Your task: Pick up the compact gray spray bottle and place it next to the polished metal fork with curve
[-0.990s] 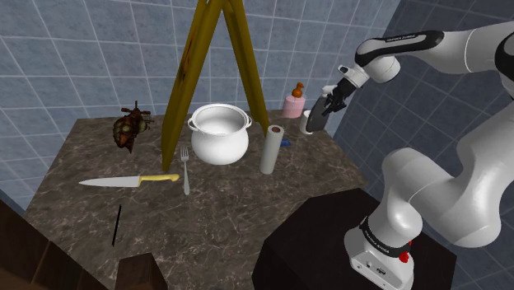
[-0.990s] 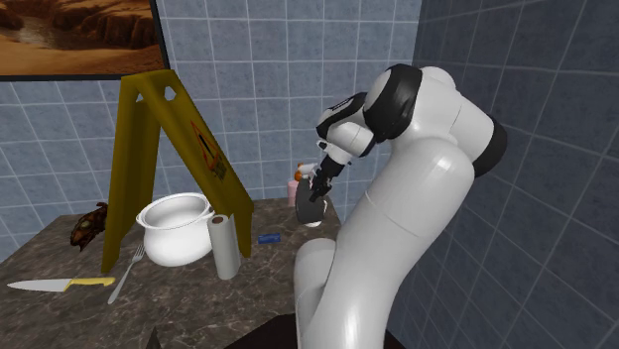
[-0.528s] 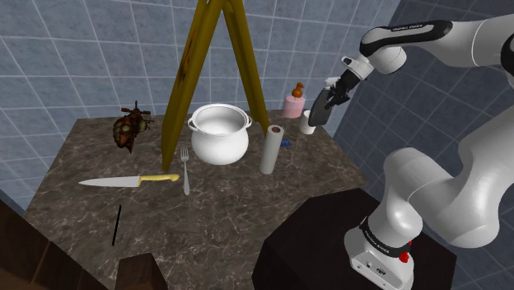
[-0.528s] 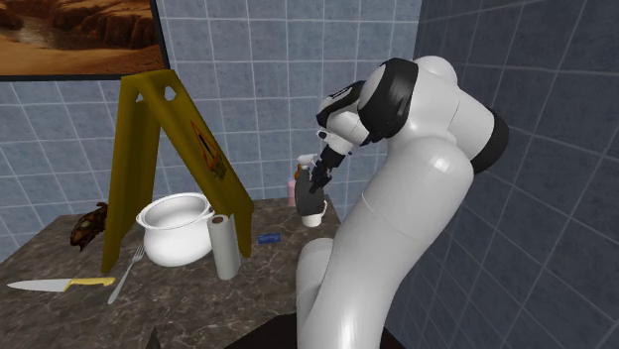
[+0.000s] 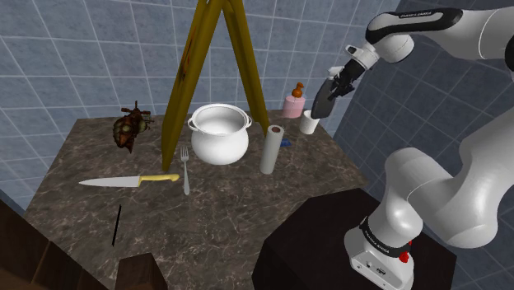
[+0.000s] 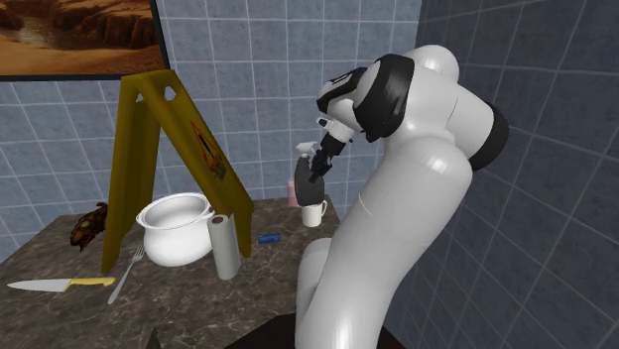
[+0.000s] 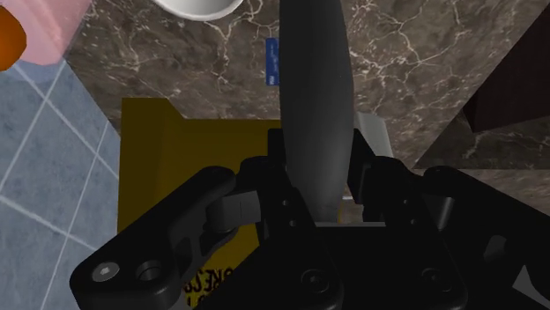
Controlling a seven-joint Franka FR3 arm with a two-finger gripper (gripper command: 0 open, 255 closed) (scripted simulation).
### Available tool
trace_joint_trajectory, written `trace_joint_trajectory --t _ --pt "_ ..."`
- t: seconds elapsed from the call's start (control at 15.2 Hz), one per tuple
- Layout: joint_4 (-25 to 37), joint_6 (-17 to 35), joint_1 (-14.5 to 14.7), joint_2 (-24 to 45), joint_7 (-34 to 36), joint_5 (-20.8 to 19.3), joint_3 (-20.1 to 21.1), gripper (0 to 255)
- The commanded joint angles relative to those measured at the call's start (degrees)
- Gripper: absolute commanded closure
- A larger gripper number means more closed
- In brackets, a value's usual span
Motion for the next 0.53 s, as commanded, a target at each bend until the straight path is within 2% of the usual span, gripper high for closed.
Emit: trace_joint_trajectory --t 0.0,0.46 --pt "1.0 -1.4 -0.9 0.3 0.3 0.3 1.1 255" --pt "4.8 -6.0 -3.2 1.1 1.7 1.1 4.3 255"
